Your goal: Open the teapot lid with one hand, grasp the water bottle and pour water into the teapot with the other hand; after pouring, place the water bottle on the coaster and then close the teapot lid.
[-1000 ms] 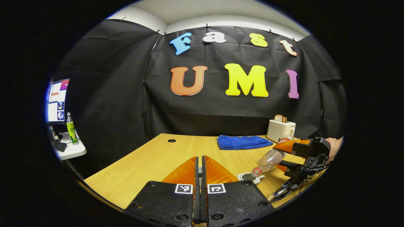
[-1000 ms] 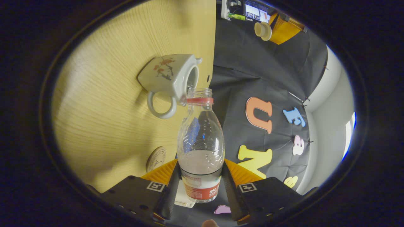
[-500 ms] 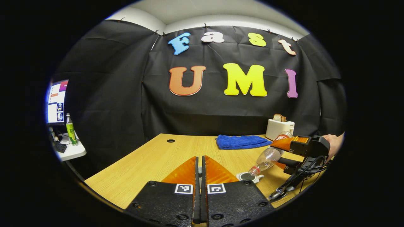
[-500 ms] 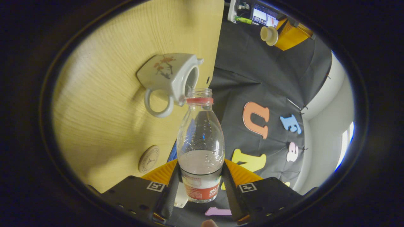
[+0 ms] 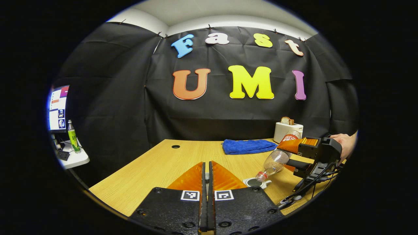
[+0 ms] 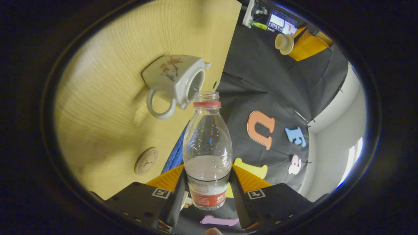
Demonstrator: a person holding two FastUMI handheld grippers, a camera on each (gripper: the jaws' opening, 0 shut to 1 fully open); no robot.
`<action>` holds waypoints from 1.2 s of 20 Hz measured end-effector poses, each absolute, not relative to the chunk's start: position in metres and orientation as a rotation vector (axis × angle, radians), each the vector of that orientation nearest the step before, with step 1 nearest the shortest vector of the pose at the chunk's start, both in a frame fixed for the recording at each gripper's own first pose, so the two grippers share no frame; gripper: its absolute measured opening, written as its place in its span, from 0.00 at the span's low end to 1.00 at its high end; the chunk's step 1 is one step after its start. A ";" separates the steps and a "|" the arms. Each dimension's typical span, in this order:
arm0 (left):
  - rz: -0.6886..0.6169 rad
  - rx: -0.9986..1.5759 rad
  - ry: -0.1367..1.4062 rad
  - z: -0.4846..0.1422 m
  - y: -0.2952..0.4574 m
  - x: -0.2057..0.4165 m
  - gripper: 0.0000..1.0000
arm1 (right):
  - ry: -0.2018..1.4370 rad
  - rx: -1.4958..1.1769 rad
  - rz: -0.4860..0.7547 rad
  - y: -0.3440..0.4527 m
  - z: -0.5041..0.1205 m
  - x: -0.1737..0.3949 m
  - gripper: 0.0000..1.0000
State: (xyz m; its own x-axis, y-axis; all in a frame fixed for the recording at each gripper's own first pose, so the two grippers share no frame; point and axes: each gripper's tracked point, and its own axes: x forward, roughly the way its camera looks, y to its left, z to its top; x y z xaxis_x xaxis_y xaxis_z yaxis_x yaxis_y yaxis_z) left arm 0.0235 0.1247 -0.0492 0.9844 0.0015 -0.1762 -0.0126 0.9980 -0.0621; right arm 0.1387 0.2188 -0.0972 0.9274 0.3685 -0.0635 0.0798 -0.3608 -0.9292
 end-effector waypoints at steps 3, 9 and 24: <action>0.013 -0.062 0.177 -0.050 0.128 0.022 0.03 | -0.334 -1.947 0.310 0.219 -0.096 0.142 0.70; 0.012 -0.056 0.178 -0.049 0.127 0.022 0.03 | -0.380 -1.988 0.303 0.224 -0.090 0.139 0.69; 0.023 -0.061 0.154 -0.043 0.133 0.024 0.03 | -0.430 -2.041 0.272 0.227 -0.081 0.140 0.69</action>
